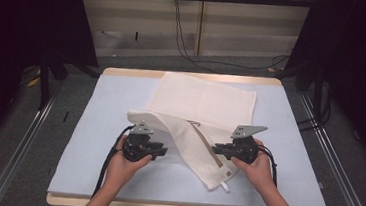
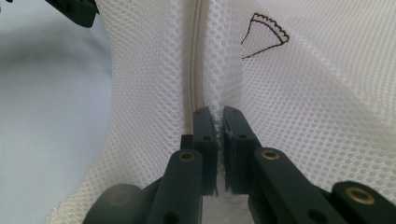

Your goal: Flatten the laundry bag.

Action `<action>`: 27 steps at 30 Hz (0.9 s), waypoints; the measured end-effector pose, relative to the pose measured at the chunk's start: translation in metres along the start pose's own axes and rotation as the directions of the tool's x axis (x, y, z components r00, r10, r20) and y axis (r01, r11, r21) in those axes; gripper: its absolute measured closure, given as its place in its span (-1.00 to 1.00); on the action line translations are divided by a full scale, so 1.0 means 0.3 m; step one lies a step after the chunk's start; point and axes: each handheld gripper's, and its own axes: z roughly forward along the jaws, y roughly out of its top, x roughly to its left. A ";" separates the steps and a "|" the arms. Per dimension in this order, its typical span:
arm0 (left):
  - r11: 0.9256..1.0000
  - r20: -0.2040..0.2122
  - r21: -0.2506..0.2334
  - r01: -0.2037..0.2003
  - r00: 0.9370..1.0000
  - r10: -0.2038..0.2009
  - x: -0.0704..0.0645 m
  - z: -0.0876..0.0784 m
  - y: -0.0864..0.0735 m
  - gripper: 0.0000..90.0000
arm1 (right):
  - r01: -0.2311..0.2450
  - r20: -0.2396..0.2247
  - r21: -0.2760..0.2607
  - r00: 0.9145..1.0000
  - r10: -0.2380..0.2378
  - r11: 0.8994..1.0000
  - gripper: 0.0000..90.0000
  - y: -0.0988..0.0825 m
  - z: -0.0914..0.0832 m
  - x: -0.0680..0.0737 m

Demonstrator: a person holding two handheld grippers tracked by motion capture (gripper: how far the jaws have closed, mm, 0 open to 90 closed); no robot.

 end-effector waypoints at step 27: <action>0.978 -0.166 -0.096 0.183 0.966 -0.197 0.256 -0.184 -0.117 0.48 | 0.058 -0.079 0.018 0.995 -0.057 0.998 0.50 -0.038 -0.081 -0.018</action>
